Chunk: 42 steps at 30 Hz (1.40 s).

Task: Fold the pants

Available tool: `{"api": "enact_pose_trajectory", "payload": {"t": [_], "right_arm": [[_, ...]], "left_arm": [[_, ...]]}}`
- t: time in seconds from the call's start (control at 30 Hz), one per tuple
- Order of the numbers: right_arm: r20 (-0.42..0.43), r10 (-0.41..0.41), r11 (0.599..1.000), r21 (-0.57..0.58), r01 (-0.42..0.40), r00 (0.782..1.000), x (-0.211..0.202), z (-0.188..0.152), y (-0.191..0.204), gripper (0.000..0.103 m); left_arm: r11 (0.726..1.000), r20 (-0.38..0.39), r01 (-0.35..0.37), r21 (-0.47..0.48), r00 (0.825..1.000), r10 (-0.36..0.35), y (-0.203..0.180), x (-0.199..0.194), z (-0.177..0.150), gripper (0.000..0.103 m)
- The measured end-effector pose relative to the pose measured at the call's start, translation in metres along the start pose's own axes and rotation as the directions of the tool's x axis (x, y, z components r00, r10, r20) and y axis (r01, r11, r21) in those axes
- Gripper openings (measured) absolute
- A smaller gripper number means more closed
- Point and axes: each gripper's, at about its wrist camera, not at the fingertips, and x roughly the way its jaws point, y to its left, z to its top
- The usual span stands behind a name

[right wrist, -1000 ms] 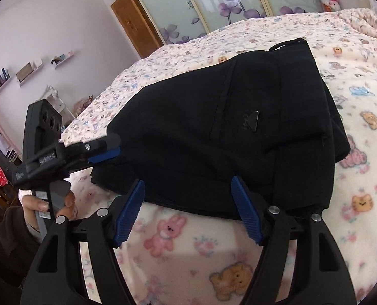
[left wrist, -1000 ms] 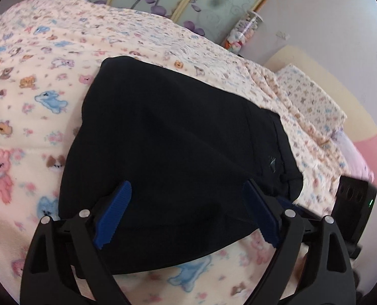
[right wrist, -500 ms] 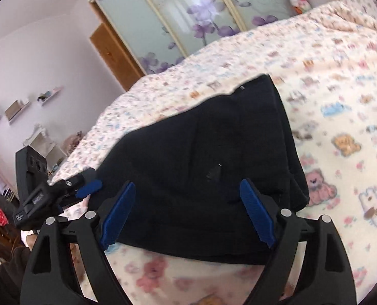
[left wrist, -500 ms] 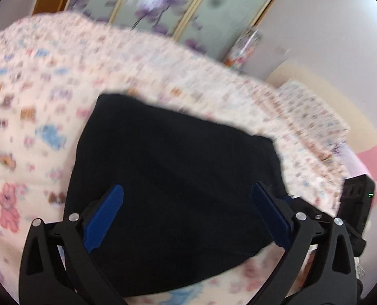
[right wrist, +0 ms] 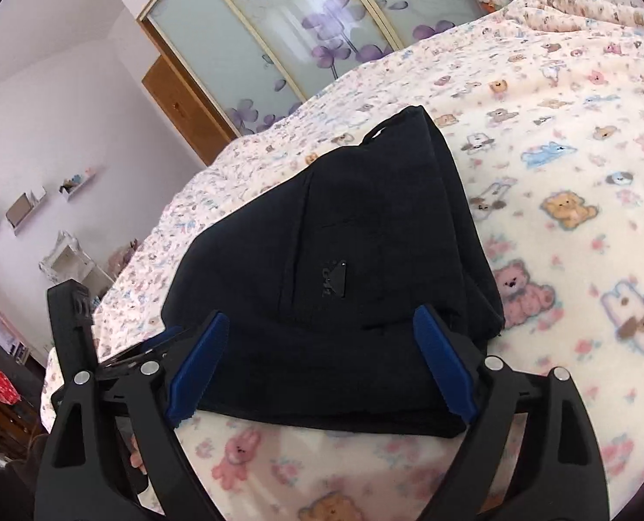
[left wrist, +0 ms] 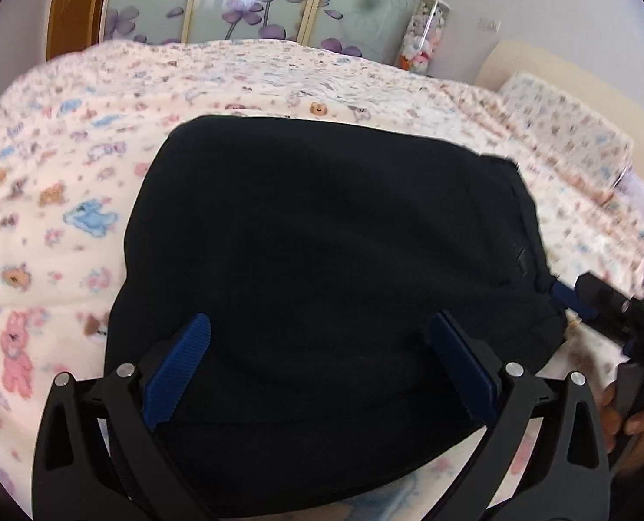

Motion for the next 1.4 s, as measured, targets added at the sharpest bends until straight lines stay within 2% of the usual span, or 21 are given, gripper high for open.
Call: {"api": "enact_pose_trajectory", "payload": {"t": [0.1, 0.23, 0.37, 0.5, 0.57, 0.7, 0.83, 0.97, 1.13, 1.4], "right_arm": [[-0.004, -0.022, 1.0, -0.009, 0.022, 1.0, -0.007, 0.005, 0.01, 0.089], [0.06, -0.043, 0.999, -0.011, 0.044, 0.997, -0.036, 0.0, 0.025, 0.091], [0.105, -0.118, 0.99, -0.06, 0.125, 0.987, -0.057, -0.014, 0.042, 0.097], [0.15, -0.172, 0.976, -0.109, 0.189, 0.974, -0.076, -0.036, 0.065, 0.102], [0.176, -0.198, 0.966, -0.132, 0.222, 0.964, -0.084, -0.052, 0.075, 0.102], [0.209, -0.231, 0.95, -0.164, 0.267, 0.95, -0.093, -0.08, 0.088, 0.102], [0.214, -0.251, 0.94, -0.179, 0.291, 0.944, -0.097, -0.099, 0.097, 0.102], [0.237, -0.307, 0.913, -0.2, 0.355, 0.922, -0.099, -0.115, 0.105, 0.102], [0.202, -0.354, 0.895, -0.212, 0.393, 0.913, -0.09, -0.127, 0.103, 0.102], [0.216, -0.38, 0.872, -0.239, 0.427, 0.899, -0.086, -0.134, 0.108, 0.102]], "left_arm": [[0.999, 0.019, -0.048, 0.022, 0.999, 0.048, -0.008, -0.013, -0.002, 0.101], [0.997, 0.079, -0.08, 0.001, 0.994, 0.08, -0.01, -0.042, -0.01, 0.101], [0.992, 0.146, -0.119, -0.041, 0.981, 0.124, -0.012, -0.074, -0.024, 0.101], [0.985, 0.166, -0.151, -0.084, 0.973, 0.163, -0.016, -0.097, -0.041, 0.101], [0.982, 0.159, -0.179, -0.066, 0.969, 0.188, -0.022, -0.106, -0.052, 0.101], [0.966, 0.197, -0.257, 0.003, 0.948, 0.252, -0.04, -0.125, -0.075, 0.101], [0.957, 0.22, -0.287, 0.033, 0.936, 0.273, -0.05, -0.137, -0.091, 0.101], [0.938, 0.232, -0.343, 0.048, 0.917, 0.323, -0.059, -0.143, -0.105, 0.101], [0.94, 0.224, -0.34, 0.03, 0.919, 0.325, -0.056, -0.144, -0.115, 0.101], [0.937, 0.198, -0.349, -0.012, 0.918, 0.344, -0.048, -0.145, -0.124, 0.101]]}}
